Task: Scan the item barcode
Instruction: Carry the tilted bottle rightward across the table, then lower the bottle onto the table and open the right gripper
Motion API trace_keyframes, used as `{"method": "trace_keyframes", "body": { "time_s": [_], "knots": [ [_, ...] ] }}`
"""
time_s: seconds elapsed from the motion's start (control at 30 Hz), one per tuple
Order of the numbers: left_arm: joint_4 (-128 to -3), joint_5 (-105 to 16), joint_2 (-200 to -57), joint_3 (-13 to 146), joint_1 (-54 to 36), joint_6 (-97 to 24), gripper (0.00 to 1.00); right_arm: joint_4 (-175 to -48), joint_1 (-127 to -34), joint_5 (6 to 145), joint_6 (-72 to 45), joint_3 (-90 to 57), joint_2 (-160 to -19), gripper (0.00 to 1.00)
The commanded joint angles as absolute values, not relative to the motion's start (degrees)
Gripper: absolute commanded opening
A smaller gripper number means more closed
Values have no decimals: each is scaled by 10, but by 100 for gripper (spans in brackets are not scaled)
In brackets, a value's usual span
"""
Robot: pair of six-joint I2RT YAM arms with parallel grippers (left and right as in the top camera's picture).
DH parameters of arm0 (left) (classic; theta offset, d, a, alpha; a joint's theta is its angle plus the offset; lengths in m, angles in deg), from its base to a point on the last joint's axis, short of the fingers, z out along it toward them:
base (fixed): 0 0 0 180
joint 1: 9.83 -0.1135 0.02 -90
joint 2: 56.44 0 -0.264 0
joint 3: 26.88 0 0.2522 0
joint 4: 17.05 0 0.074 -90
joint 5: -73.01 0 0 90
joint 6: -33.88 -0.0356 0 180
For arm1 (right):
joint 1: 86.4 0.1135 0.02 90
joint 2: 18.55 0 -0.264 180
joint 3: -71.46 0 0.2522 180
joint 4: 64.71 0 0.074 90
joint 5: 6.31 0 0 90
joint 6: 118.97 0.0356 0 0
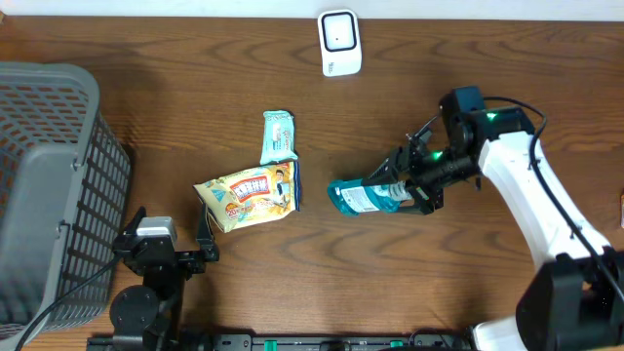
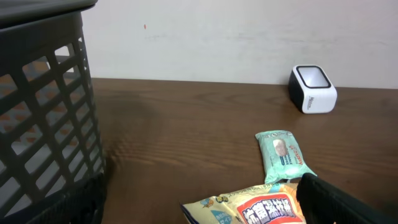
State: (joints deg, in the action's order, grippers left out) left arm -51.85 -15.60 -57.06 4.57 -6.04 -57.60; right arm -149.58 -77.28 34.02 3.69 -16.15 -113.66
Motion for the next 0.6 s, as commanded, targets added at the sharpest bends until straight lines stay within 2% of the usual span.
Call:
{"method": "trace_keyframes", "body": {
  "time_s": [0.0,0.57],
  "knots": [
    [-518,-164,-567,46,-63,-573,98,-1495,-792,265,42,-164,-1155,52],
    [-518,-164,-567,46,-63,-573,98,-1453,-811,262,-6,-164,-1309,47]
  ]
}}
